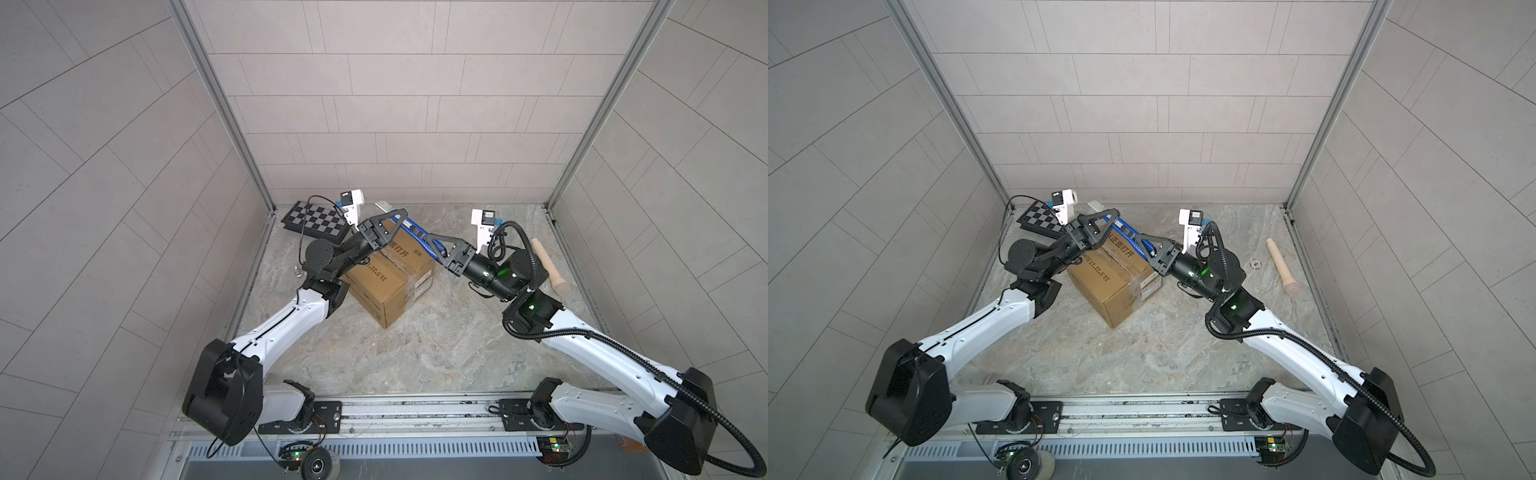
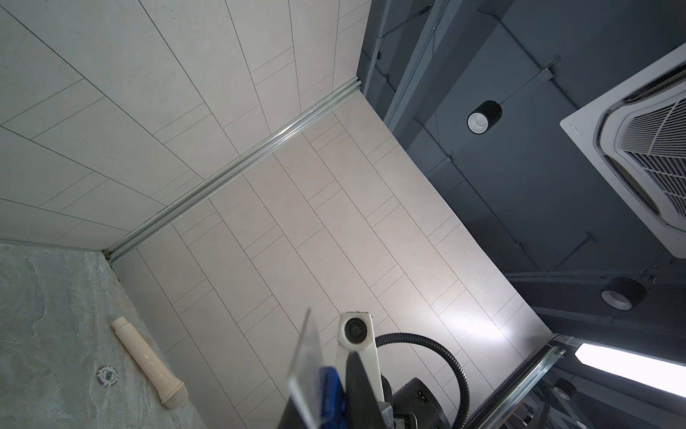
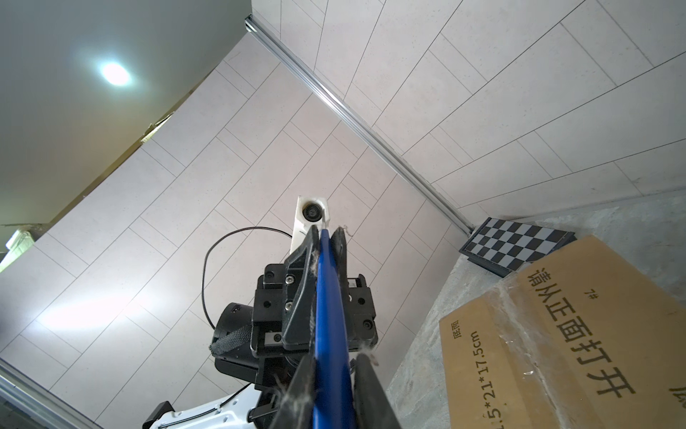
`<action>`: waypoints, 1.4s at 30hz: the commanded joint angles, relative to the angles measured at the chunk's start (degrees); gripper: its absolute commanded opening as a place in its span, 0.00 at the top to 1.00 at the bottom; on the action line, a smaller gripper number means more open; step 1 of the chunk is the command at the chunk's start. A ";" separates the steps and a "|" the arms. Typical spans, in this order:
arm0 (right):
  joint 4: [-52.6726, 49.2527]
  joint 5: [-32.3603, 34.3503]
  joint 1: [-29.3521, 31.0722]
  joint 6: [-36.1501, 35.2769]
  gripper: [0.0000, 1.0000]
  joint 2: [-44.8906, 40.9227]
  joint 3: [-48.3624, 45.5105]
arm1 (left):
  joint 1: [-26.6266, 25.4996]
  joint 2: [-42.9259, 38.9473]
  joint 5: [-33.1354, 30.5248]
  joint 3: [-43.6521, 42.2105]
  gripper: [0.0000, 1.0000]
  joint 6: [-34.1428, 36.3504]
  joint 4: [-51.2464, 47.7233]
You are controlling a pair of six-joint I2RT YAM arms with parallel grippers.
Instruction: Unpack the express box
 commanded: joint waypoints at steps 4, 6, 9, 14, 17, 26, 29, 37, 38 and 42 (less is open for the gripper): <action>1.25 0.52 0.32 1.40 0.76 0.15 -0.18 | 0.09 -0.40 0.54 -0.08 1.00 0.41 4.07; 1.24 0.56 0.51 1.40 0.67 -0.04 -0.30 | 0.02 -0.49 0.36 -0.09 1.00 0.43 4.15; 1.36 0.48 0.96 1.40 0.61 -0.12 -0.38 | 0.02 -0.49 0.18 -0.08 1.00 0.27 4.39; 1.47 0.82 1.14 1.42 0.72 -0.60 -0.97 | 0.05 -0.55 0.30 -0.10 1.00 -0.10 4.79; 1.78 0.87 1.11 1.58 0.82 -0.56 -1.20 | 0.05 -0.62 0.19 -0.23 1.00 -0.15 4.85; -2.45 3.53 0.90 0.32 1.00 -3.25 -1.52 | 0.05 -1.37 1.71 0.50 0.51 3.93 -3.16; -17.35 12.49 0.79 -5.60 1.00 -10.70 -1.68 | 0.55 -4.45 1.33 1.74 0.04 13.59 -21.87; -38.94 17.18 -0.53 -7.72 1.00 -26.88 -10.04 | 1.65 -13.76 -19.11 8.15 0.00 41.96 -75.80; -39.39 16.47 -0.49 -7.11 1.00 -28.35 -11.89 | 1.72 -14.54 -22.11 7.57 0.00 42.91 -78.42; -39.80 14.65 -0.47 -5.50 1.00 -33.98 -18.37 | 1.67 -17.59 -30.03 3.93 0.00 45.52 -83.94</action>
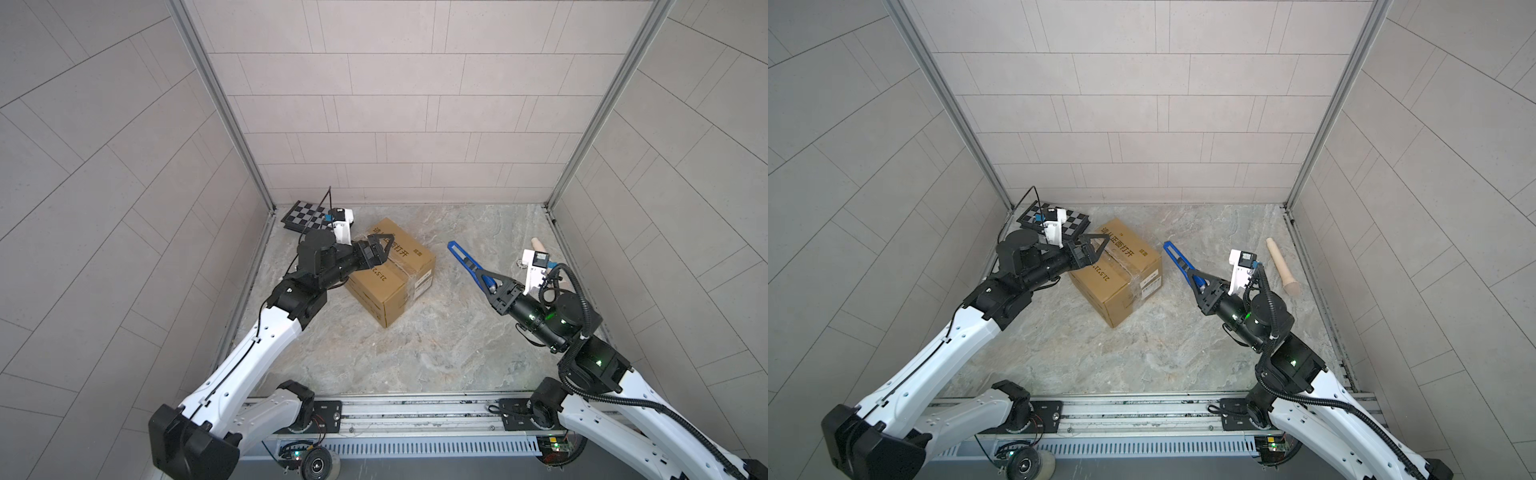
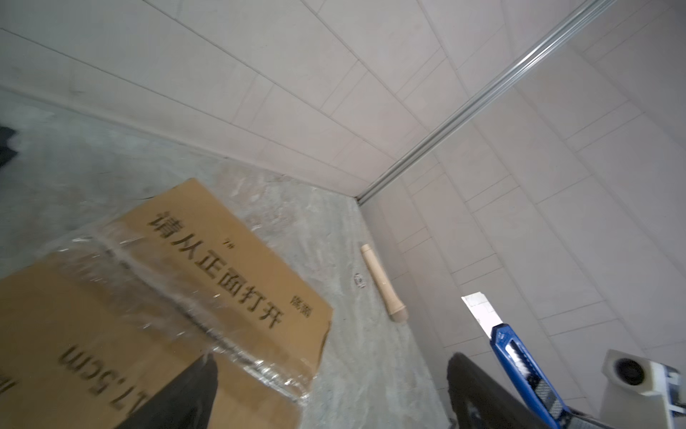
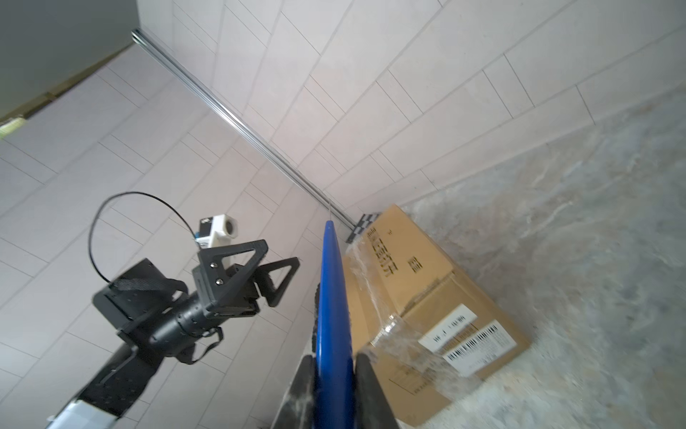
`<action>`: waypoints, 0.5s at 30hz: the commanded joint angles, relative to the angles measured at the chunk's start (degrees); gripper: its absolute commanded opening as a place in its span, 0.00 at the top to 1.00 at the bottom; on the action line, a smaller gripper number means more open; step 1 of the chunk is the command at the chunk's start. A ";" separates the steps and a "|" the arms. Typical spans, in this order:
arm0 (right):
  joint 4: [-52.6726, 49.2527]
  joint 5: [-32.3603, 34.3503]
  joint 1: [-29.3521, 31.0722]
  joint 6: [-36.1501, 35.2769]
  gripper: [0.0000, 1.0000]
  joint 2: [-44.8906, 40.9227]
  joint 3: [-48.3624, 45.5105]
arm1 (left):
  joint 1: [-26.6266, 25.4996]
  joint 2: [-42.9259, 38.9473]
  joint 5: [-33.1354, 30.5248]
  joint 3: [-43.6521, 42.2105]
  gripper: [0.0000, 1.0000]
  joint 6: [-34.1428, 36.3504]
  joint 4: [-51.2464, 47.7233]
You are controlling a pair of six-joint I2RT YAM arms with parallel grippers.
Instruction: Unpack the express box
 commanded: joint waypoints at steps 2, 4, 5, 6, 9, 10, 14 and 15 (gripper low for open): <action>-4.82 -1.69 0.06 2.02 1.00 -3.80 -5.00 | 0.27 -3.09 -10.66 -4.56 0.00 6.66 -12.04; -3.55 -3.03 0.04 3.11 1.00 -4.56 -6.84 | 0.23 -4.09 -11.24 -6.36 0.00 5.94 -10.97; -2.30 -3.78 0.06 3.63 1.00 -4.86 -7.77 | 0.27 -4.40 -11.60 -7.25 0.00 5.61 -10.38; -1.36 -4.30 0.06 3.92 1.00 -4.88 -8.50 | 0.26 -4.68 -11.90 -8.02 0.00 5.25 -9.59; 0.86 -5.52 0.07 4.60 1.00 -4.29 -9.55 | 0.27 -4.95 -11.58 -9.78 0.00 4.22 -7.41; 1.97 -5.95 0.04 4.87 1.00 -4.14 -9.93 | 0.28 -5.02 -11.26 -10.10 0.00 4.18 -6.98; 4.82 -6.26 0.04 6.17 1.00 -3.47 -11.20 | 0.23 -5.18 -11.31 -10.98 0.00 3.85 -6.10; 5.22 -6.32 0.06 6.31 1.00 -3.15 -11.29 | 0.26 -5.29 -11.31 -11.14 0.00 3.64 -5.88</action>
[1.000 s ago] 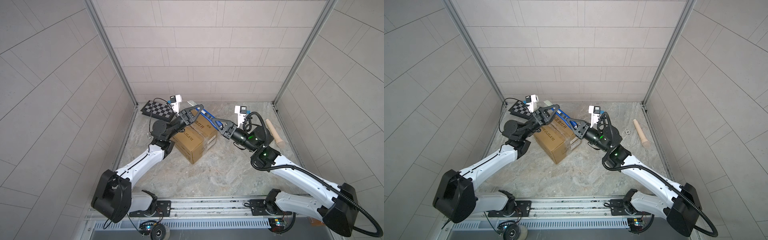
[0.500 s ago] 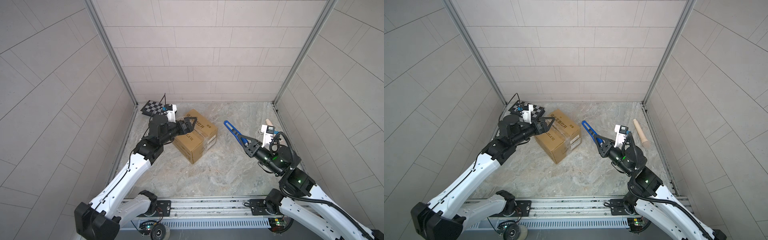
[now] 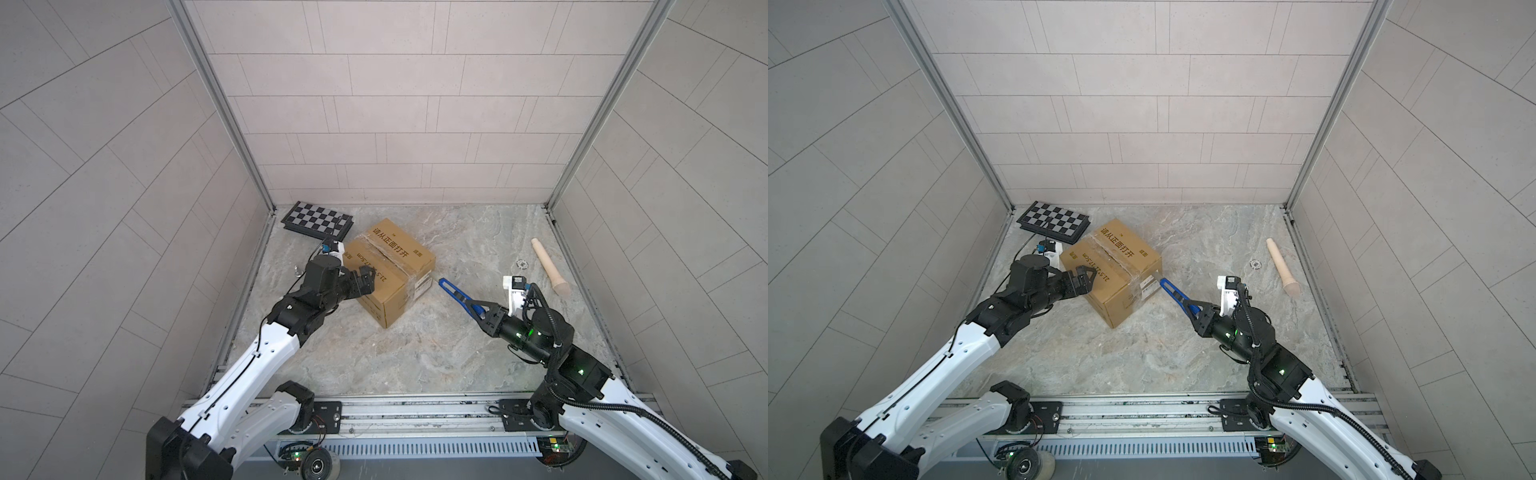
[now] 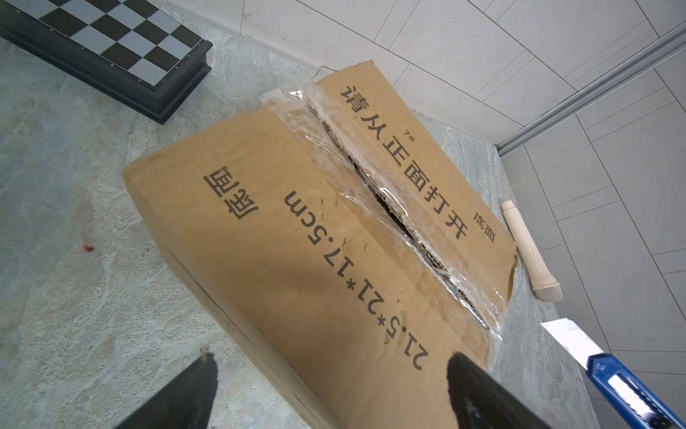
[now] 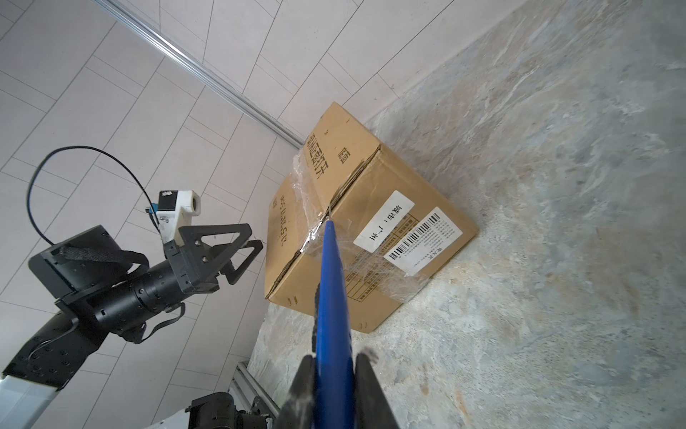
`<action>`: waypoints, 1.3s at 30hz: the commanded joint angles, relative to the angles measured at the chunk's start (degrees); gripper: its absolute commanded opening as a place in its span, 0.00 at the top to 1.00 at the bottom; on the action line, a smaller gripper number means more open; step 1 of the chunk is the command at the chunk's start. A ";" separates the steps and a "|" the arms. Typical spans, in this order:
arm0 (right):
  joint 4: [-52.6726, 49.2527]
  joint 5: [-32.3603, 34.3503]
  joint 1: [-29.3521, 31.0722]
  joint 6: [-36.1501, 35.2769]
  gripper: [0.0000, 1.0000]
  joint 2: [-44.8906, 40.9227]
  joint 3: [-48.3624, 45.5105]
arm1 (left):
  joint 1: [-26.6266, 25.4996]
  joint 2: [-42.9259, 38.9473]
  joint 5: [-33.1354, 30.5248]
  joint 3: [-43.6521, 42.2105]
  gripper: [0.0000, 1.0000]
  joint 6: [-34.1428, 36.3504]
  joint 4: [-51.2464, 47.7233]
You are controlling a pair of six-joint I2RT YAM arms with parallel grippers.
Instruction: Unpack the express box
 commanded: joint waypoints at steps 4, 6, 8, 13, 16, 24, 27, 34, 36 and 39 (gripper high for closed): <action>6.17 -0.82 0.11 2.03 1.00 1.40 -0.72 | 0.21 -1.30 -0.39 -1.15 0.00 -0.29 2.69; 6.98 -0.82 0.08 2.09 1.00 2.04 -0.76 | 0.25 -1.37 -0.18 -1.30 0.00 -0.41 3.12; 7.50 -0.66 0.04 2.16 1.00 2.43 -0.85 | 0.19 -1.36 0.26 -1.56 0.00 -0.71 3.62; 8.44 -0.19 0.08 2.61 1.00 3.20 -1.46 | 0.18 -1.10 0.95 -2.09 0.00 -1.34 4.65; 8.93 0.17 0.10 3.12 1.00 3.23 -2.16 | 0.25 -1.11 1.05 -2.36 0.00 -1.62 4.89; 10.73 0.59 -0.04 3.44 1.00 3.94 -2.94 | 0.25 -0.97 1.34 -2.54 0.00 -1.82 5.08; 11.38 0.55 0.01 3.52 1.00 4.26 -3.05 | 0.23 -0.84 1.55 -2.63 0.00 -1.92 5.23; 12.22 0.47 0.00 3.52 1.00 4.64 -3.05 | 0.25 -0.71 1.81 -2.85 0.00 -2.10 5.41; 12.44 0.37 -0.04 3.57 1.00 4.82 -3.15 | 0.20 -0.72 1.82 -2.84 0.00 -2.19 5.49; 12.71 0.28 -0.05 3.61 1.00 5.01 -3.27 | 0.21 -0.75 1.83 -2.98 0.00 -2.23 5.58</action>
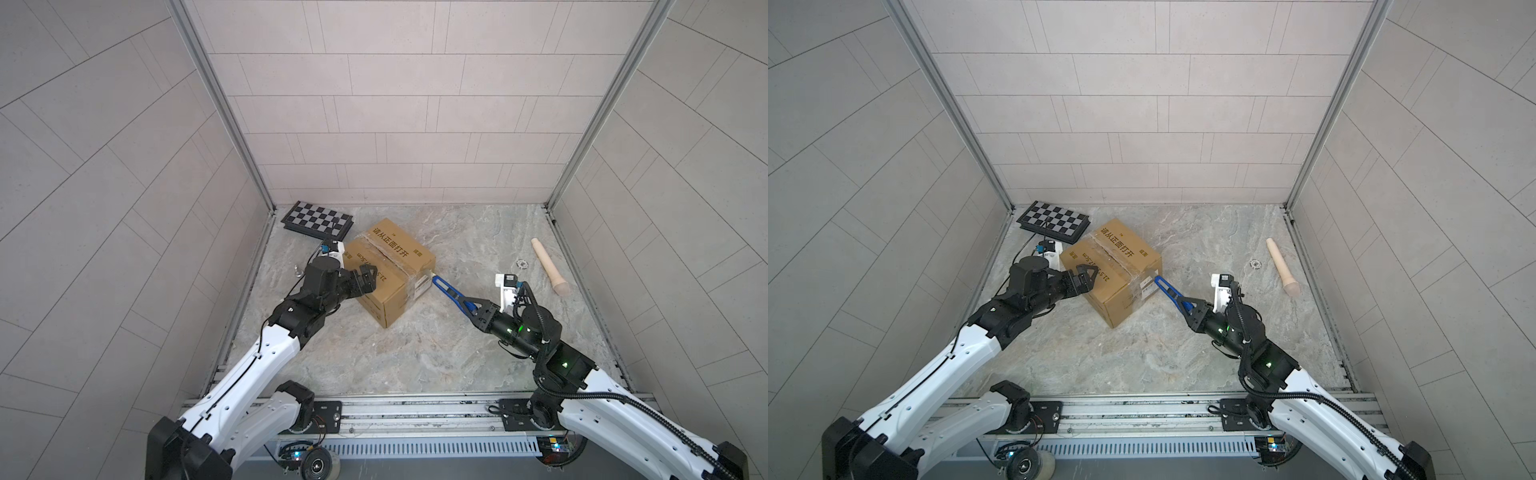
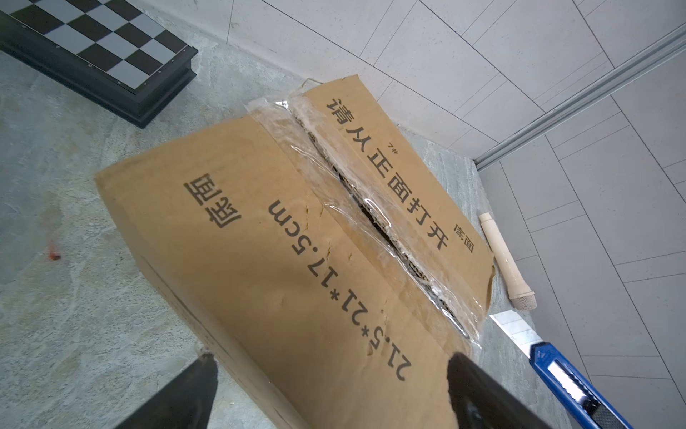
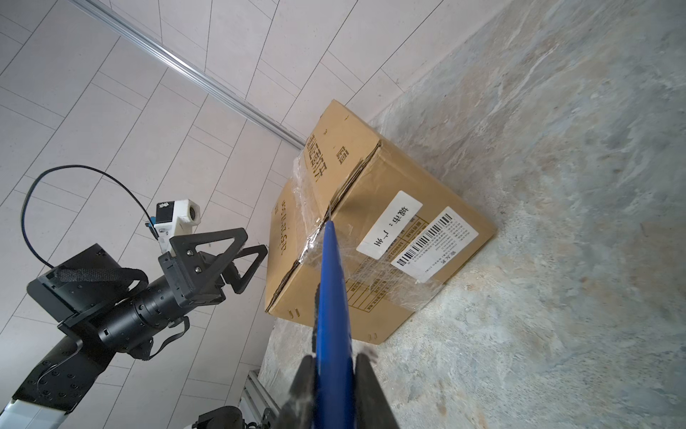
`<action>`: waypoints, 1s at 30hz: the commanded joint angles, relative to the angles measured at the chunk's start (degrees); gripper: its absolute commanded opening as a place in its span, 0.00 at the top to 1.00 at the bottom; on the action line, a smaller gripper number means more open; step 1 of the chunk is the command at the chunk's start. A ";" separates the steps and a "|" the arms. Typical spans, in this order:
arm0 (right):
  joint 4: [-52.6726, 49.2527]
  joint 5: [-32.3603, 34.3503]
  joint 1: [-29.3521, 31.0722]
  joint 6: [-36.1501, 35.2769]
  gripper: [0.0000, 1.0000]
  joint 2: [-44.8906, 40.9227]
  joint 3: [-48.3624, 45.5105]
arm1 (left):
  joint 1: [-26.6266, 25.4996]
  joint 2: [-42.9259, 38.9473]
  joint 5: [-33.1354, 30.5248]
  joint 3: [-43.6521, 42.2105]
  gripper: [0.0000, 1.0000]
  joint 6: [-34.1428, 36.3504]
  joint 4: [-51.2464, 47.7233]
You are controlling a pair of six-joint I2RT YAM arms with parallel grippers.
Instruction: Unpack the express box
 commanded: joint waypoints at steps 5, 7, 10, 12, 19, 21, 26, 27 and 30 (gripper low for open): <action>3.59 0.52 -0.04 0.97 1.00 0.21 -0.47 | 0.24 -0.23 0.44 -0.86 0.00 -0.20 1.02; 3.88 0.52 -0.03 0.95 1.00 0.37 -0.46 | 0.21 -0.18 0.51 -0.86 0.00 -0.27 1.10; 4.35 0.43 -0.05 1.06 1.00 0.86 -0.52 | 0.23 -0.15 0.55 -0.94 0.00 -0.37 1.19; 4.71 0.20 -0.05 1.10 1.00 1.27 -0.51 | 0.24 -0.18 0.60 -1.03 0.00 -0.39 1.28; 4.59 -0.09 0.00 1.67 1.00 1.27 -0.96 | 0.25 0.01 0.72 -1.25 0.00 -0.52 1.61; 3.56 0.40 -0.05 1.68 1.00 0.40 -1.23 | 0.25 0.08 0.73 -1.33 0.00 -0.52 1.60; 1.95 0.88 -0.12 1.76 1.00 -1.30 -1.66 | 0.25 0.36 0.79 -1.40 0.00 -0.61 1.72; 1.99 0.88 -0.11 1.82 1.00 -1.39 -1.76 | 0.25 0.42 0.82 -1.38 0.00 -0.61 1.75; 2.60 0.83 -0.14 1.79 1.00 -1.08 -1.77 | 0.21 0.68 0.95 -1.27 0.00 -0.61 1.87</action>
